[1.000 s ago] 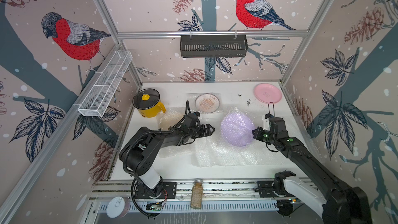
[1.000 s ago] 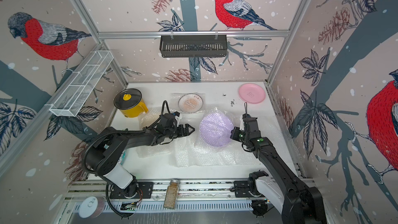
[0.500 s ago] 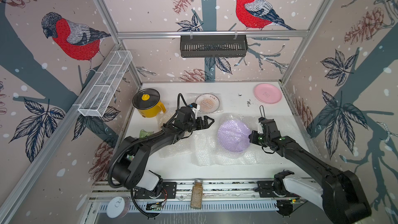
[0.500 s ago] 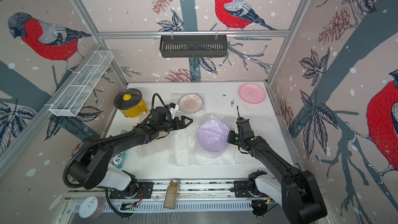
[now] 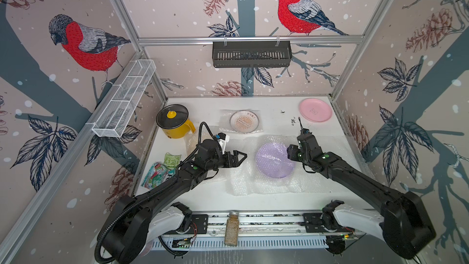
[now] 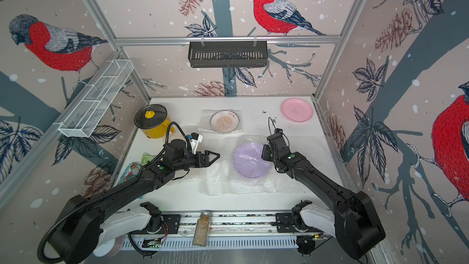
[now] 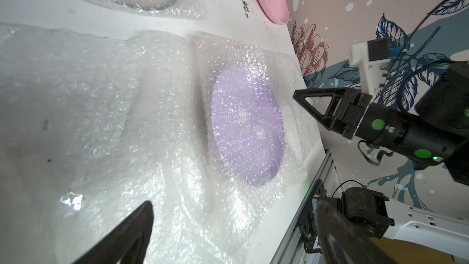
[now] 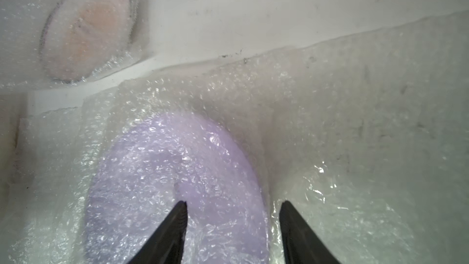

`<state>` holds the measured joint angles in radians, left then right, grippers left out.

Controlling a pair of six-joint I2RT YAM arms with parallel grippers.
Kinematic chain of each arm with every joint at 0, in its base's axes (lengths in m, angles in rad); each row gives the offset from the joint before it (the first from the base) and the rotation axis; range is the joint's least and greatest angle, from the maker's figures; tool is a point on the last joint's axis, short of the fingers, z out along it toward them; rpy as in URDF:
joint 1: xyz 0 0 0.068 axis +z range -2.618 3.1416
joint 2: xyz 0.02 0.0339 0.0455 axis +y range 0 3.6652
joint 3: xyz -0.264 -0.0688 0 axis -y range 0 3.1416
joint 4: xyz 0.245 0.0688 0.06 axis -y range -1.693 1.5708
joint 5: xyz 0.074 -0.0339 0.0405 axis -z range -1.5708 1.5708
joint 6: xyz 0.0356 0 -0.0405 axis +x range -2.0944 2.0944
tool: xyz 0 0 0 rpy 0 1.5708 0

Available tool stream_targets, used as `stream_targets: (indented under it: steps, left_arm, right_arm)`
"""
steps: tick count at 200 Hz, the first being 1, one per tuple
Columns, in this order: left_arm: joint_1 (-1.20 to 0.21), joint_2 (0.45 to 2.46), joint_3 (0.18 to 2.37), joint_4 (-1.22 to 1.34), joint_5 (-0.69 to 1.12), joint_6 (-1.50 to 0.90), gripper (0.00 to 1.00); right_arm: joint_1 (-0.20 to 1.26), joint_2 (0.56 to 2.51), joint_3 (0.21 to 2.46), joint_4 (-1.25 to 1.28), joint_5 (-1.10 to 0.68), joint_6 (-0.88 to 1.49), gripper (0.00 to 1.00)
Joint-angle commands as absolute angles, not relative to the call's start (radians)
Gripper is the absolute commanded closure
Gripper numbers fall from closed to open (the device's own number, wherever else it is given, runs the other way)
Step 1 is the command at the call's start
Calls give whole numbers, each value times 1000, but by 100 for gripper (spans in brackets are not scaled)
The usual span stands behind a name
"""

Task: Unpack dinner plates from bubble wrap
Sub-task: Place the bubble wrap at the center of the board, then adjust the bubble wrap on the bubble wrap.

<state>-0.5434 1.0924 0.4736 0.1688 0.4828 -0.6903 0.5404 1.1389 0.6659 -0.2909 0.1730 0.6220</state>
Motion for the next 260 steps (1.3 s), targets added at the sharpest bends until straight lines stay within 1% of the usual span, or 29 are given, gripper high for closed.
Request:
stream_targets:
  steps: [1,9,19,26,51,66,87,102,117,139,156,181,213,250,260]
  left_arm:
    - [-554,1054,444,167,477,-716,3]
    - [-558,1040,436,162,475,-719,3]
    - [-562,1024,424,155,471,-726,2]
    - [-563,1011,415,148,465,-729,2]
    - [-563,948,396,76,383,-748,2]
    - [-562,901,383,24,315,-773,2]
    - [-562,846,354,0,261,-794,2]
    - [-561,813,335,3,254,-802,2]
    - [-561,787,327,-4,244,-804,2]
    - [-561,763,314,-3,232,-795,3]
    - [-561,755,300,14,230,-792,2]
    - [-561,759,300,17,224,-789,2]
    - [-561,764,301,20,221,-786,3]
    - [-561,783,301,40,224,-785,2]
    - [-560,791,302,44,228,-785,3]
  right_arm:
    - [618,1142,719,-359,287,666,35]
    - [644,1159,728,-337,244,678,34]
    - [686,1195,740,-298,189,691,32]
    - [722,1231,759,-285,177,708,31]
    - [835,1408,845,-263,224,779,30]
    - [881,1529,925,-296,279,831,27]
    - [921,1668,1020,-331,334,878,28]
    - [930,1744,1062,-332,329,889,31]
    - [934,1798,1096,-358,350,908,37]
    - [947,1831,1118,-394,407,942,43]
    - [955,1859,1134,-397,407,943,46]
    - [963,1905,1161,-417,418,954,53]
    - [969,1909,1161,-421,430,969,65]
    - [988,1878,1174,-443,455,975,82]
    - [993,1863,1176,-451,465,978,83]
